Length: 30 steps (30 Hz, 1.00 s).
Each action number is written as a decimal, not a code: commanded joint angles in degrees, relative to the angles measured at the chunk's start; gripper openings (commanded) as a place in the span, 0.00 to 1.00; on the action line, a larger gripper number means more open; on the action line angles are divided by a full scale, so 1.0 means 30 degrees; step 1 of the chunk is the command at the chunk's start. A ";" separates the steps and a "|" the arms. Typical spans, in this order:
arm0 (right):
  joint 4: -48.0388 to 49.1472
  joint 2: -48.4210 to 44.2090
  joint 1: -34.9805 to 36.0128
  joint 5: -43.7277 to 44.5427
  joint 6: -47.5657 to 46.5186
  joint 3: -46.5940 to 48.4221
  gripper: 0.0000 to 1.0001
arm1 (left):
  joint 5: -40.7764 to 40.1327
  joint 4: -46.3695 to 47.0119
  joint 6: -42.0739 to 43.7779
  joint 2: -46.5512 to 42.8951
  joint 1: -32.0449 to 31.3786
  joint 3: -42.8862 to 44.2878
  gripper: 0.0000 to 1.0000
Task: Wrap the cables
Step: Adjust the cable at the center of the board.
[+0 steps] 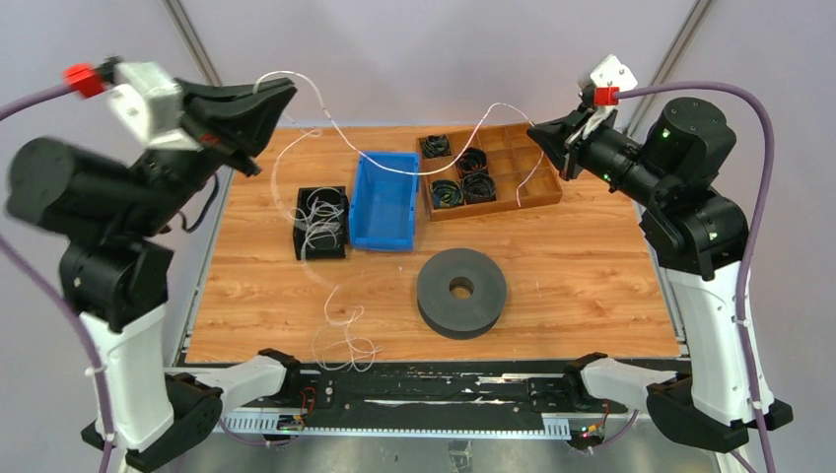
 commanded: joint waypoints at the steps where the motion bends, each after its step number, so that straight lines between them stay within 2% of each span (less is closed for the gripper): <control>1: 0.0259 -0.0172 -0.0597 -0.0339 -0.0012 -0.0702 0.01 | -0.2053 -0.1625 0.2579 0.0842 0.0071 -0.1158 0.00; 7: 0.0359 -0.0338 -0.0875 -0.0413 0.0056 -0.1172 0.01 | -0.5157 -0.2704 0.5076 0.2530 0.0070 0.0901 0.00; 12: 0.0556 -0.0584 -0.1155 -0.0247 -0.0003 -0.1930 0.01 | -0.6874 -0.2354 0.6105 0.2348 0.0073 0.1667 0.00; 17: 0.0649 -0.0489 -0.1266 -0.0477 0.0306 -0.2082 0.01 | -0.9357 -0.1790 0.6959 0.3132 0.0070 0.4684 0.00; 22: 0.0681 -0.0477 -0.1296 -0.0846 0.0256 -0.2447 0.01 | -0.9961 -0.1510 0.8016 0.3581 0.0072 0.6508 0.00; 23: 0.0694 -0.0535 -0.1297 -0.0878 0.0198 -0.2615 0.01 | -0.9585 -0.1768 0.8085 0.3378 0.0070 0.6271 0.00; 25: 0.0647 -0.0662 -0.1293 -0.0900 -0.0028 -0.2966 0.01 | -0.8177 -0.2277 0.8419 0.2619 0.0077 0.4006 0.00; 30: 0.0272 -0.1090 -0.1293 -0.0977 -0.0972 -0.3962 0.01 | -0.6889 -0.3384 0.9898 -0.0132 0.0070 -0.4105 0.00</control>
